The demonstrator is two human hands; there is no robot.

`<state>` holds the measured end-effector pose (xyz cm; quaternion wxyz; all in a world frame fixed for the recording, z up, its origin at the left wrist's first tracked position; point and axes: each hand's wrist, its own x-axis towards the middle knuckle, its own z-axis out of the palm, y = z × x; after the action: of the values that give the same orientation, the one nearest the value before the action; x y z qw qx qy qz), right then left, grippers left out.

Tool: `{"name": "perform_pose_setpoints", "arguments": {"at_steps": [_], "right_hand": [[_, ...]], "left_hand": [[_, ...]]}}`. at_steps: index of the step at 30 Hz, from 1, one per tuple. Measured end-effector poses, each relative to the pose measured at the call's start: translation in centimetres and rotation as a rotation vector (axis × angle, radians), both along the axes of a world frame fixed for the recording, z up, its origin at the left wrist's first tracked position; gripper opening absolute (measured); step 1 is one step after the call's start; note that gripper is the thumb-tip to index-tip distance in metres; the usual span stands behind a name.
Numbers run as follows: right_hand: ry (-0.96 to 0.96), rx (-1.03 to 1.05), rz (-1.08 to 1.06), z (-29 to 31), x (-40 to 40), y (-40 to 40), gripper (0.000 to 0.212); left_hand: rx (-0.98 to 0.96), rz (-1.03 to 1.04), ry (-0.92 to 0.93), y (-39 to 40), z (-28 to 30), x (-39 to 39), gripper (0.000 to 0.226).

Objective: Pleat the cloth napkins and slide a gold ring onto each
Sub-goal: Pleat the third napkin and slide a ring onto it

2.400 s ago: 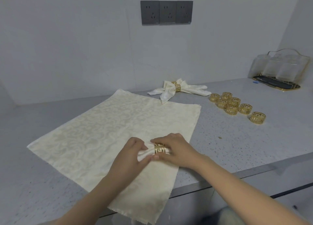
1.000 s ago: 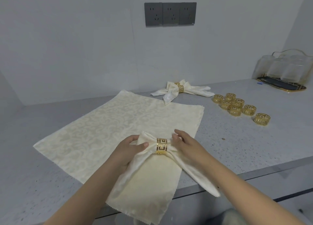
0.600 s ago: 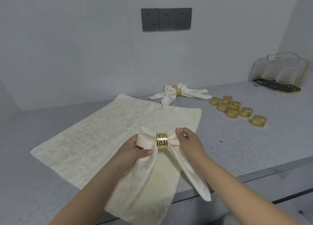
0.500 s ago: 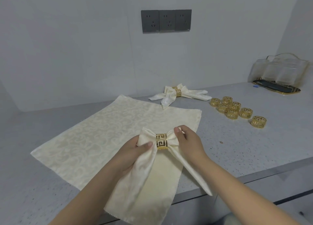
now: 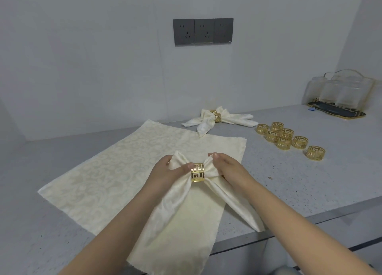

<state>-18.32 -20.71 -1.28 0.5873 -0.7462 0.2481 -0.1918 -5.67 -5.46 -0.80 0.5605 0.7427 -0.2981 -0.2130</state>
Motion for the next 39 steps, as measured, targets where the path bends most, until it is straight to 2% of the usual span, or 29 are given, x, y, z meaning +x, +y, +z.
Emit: {"name": "perform_pose_setpoints", "arguments": {"at_steps": [3, 5, 7, 9, 10, 14, 16, 19, 20, 21, 23, 25, 27, 28, 30, 34, 37, 39], "right_hand": [[-0.135, 0.572, 0.064, -0.2, -0.1, -0.3, 0.029], [-0.183, 0.681, 0.037, 0.0, -0.3, -0.6, 0.023], [-0.179, 0.643, -0.003, -0.1, -0.2, -0.8, 0.018], [-0.183, 0.541, -0.092, -0.6, 0.0, -1.2, 0.017], [-0.198, 0.473, -0.150, -0.7, 0.2, -1.5, 0.016], [-0.176, 0.081, -0.299, -1.0, 0.7, -2.5, 0.013], [-0.184, -0.007, -0.322, -1.0, 0.8, -3.2, 0.015], [-0.157, -0.105, -0.330, -1.0, 1.2, -5.1, 0.016], [-0.124, -0.142, -0.325, -0.8, 1.4, -5.7, 0.021], [-0.088, -0.169, -0.320, -0.6, 1.6, -6.6, 0.031], [-0.033, -0.152, -0.293, 0.0, 2.2, -8.2, 0.036], [-0.016, -0.057, -0.285, 0.7, 2.8, -9.4, 0.027], [-0.029, 0.053, -0.300, 1.4, 3.5, -10.6, 0.017], [-0.019, 0.059, -0.311, 1.7, 3.9, -11.4, 0.017], [0.001, 0.011, -0.337, 1.8, 4.6, -12.8, 0.018], [-0.050, -0.036, -0.402, 1.0, 6.3, -15.7, 0.007], [-0.025, -0.168, -0.428, 0.6, 7.6, -18.2, 0.011], [0.021, -0.278, -0.452, 0.7, 8.6, -20.3, 0.016]], "left_hand": [[-0.050, 0.064, 0.108, -0.6, -1.0, 1.0, 0.046], [-0.061, 0.065, 0.159, -0.9, -1.3, 1.5, 0.068], [-0.025, 0.026, 0.167, -1.4, -1.5, 2.0, 0.087], [-0.013, -0.015, 0.159, -2.2, -1.5, 2.1, 0.078], [-0.008, -0.027, 0.156, -2.7, -1.3, 2.2, 0.073], [0.047, -0.077, 0.049, -4.9, -1.1, 2.9, 0.093], [0.077, -0.104, 0.029, -6.2, -0.7, 3.1, 0.081], [0.070, -0.097, 0.068, -8.3, -0.1, 3.5, 0.042], [0.062, -0.093, 0.084, -8.9, 0.1, 3.6, 0.040], [0.052, -0.092, 0.103, -9.5, 0.2, 3.8, 0.044], [0.022, -0.071, 0.148, -10.9, 0.2, 4.3, 0.051], [-0.017, -0.025, 0.176, -12.1, 0.1, 4.7, 0.049], [-0.030, 0.020, 0.167, -13.5, 0.3, 5.5, 0.066], [-0.043, 0.029, 0.158, -14.5, 0.3, 6.1, 0.076], [-0.049, 0.043, 0.132, -15.9, 0.2, 7.0, 0.083], [-0.041, 0.038, 0.095, -18.9, -0.1, 7.9, 0.069], [-0.037, 0.067, 0.045, -21.7, -0.4, 8.6, 0.058], [-0.029, 0.074, 0.004, -23.8, -0.3, 9.0, 0.060]]}}
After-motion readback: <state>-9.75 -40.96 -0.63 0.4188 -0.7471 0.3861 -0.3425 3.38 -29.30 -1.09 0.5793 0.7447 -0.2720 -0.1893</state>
